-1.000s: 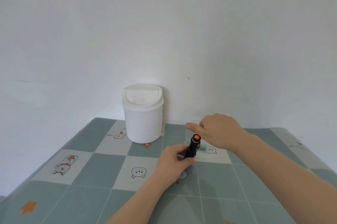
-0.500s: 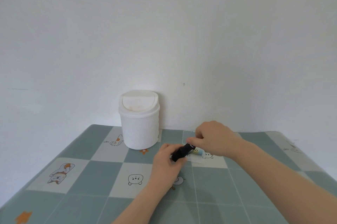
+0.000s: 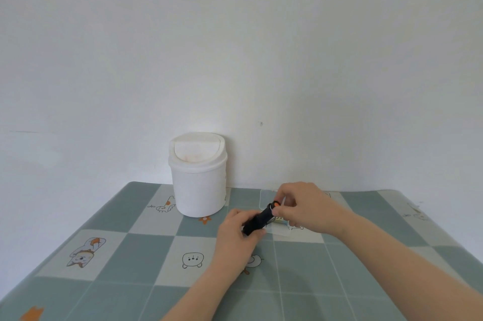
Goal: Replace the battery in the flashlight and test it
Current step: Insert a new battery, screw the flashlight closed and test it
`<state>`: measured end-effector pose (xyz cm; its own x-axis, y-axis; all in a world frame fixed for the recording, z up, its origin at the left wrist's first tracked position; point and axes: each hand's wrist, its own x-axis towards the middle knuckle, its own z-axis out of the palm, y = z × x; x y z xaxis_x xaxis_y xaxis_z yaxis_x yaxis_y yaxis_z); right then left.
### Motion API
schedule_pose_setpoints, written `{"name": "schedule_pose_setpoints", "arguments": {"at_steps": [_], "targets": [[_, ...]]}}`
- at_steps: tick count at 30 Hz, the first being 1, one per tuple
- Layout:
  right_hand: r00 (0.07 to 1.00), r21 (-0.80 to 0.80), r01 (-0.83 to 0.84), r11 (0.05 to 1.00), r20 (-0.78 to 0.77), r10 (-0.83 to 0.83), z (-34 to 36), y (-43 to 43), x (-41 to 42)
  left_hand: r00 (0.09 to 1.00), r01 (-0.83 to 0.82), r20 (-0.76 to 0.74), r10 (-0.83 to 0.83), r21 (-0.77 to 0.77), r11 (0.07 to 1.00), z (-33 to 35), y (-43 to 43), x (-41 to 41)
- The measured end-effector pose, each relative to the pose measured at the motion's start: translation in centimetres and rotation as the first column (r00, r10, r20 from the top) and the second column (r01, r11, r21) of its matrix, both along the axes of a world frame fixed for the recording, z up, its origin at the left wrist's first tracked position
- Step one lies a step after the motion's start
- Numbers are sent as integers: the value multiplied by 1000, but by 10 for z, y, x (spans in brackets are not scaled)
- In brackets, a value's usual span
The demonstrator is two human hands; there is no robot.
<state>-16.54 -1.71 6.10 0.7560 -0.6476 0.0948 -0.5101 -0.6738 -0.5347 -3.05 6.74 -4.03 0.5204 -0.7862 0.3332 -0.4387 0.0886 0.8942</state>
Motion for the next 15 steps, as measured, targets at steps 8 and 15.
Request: {"name": "schedule_pose_setpoints", "arguments": {"at_steps": [8, 15], "targets": [[999, 79, 25, 997, 40, -28, -2, 0, -5, 1000, -1, -30, 2, 50, 999, 1, 1, 0], [955, 350, -6, 937, 279, -98, 1, -10, -8, 731, 335, -623, -277, -26, 942, 32, 12, 14]]}}
